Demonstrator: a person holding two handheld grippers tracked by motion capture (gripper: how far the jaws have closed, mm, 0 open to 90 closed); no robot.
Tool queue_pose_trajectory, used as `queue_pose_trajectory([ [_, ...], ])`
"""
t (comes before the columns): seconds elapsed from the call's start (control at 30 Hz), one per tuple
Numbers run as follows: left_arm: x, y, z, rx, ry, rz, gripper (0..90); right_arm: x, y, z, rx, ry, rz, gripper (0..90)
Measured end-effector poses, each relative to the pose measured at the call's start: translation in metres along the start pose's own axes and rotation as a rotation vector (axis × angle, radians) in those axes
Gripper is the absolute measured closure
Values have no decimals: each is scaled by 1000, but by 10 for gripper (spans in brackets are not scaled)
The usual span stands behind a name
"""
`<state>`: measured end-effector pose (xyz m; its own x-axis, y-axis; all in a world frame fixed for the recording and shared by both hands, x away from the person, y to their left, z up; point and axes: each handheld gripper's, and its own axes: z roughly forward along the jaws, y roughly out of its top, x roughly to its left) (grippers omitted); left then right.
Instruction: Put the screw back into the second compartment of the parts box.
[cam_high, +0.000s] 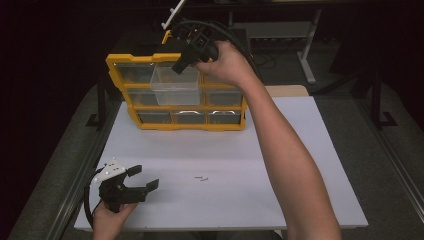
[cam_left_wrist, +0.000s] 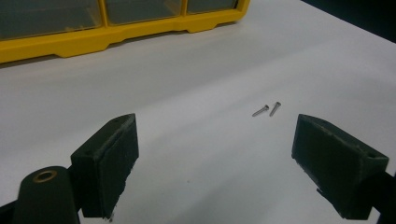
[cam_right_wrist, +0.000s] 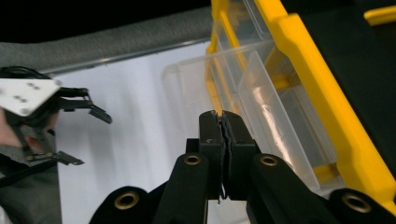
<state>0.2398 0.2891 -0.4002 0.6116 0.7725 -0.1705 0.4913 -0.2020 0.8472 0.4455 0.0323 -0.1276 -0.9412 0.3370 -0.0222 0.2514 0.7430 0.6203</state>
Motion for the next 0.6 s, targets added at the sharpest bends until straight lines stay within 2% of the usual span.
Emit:
queue_pose_trajectory([
  [0.17,0,1,-1,9,1,16,144,-9,-1,22,58,-5,33,868],
  [0.33,0,0,-1,-3,0,-2,144,-10,-4,38,78,2,36,865],
  [0.6,1,1,-1,6,2,3,144,-14,-7,47,96,5,47,862],
])
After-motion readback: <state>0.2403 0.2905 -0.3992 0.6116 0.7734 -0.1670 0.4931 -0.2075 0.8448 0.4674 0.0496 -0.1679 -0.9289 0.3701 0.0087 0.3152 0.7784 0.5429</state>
